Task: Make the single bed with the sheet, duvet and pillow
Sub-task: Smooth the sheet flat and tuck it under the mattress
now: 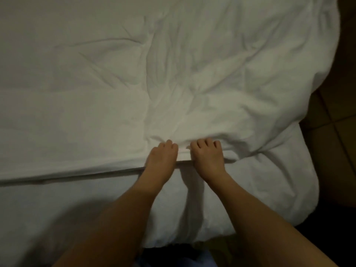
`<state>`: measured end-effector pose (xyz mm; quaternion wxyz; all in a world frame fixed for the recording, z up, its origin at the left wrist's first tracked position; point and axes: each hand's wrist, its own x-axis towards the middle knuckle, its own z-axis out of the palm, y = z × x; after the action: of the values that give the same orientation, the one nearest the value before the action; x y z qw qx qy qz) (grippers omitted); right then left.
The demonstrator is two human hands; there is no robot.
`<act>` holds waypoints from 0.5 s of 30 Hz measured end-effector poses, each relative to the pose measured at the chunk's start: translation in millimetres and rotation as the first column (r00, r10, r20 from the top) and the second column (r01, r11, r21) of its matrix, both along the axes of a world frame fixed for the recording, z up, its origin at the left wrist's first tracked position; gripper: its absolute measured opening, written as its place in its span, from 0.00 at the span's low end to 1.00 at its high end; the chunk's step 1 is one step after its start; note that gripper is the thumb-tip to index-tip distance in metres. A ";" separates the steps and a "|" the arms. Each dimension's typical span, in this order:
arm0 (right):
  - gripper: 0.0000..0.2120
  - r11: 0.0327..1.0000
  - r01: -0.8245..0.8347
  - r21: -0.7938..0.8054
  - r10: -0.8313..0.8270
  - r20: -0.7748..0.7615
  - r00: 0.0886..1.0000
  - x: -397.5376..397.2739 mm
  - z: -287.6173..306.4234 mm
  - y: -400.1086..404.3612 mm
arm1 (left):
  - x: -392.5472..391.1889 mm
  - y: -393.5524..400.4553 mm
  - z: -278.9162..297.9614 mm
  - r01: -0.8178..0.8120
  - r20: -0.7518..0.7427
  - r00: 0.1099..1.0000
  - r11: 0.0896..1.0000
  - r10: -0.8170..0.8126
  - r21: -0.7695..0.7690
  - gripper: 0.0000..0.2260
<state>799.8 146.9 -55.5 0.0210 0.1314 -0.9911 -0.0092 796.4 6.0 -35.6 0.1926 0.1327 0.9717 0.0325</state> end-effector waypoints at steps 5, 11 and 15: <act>0.17 0.999 -0.052 -0.008 0.052 -0.013 0.999 -13.5 7.6 35.7 | -2.0 17.6 11.7 -0.067 0.014 0.998 0.996 0.068 -0.060 0.12; 0.06 0.995 -0.060 -0.074 0.049 -0.136 0.989 -16.5 7.5 46.9 | -23.1 81.6 17.3 0.014 0.011 1.000 0.999 -0.015 0.046 0.12; 0.08 1.000 -0.003 0.021 0.007 -0.190 0.982 -13.9 9.3 78.7 | -18.5 73.6 25.0 0.070 -0.003 0.998 0.997 -0.070 -0.013 0.10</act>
<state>786.0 225.6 -46.3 0.1142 0.1325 -0.9841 -0.0319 777.9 79.6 -10.6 0.1926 0.1657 0.9670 0.0194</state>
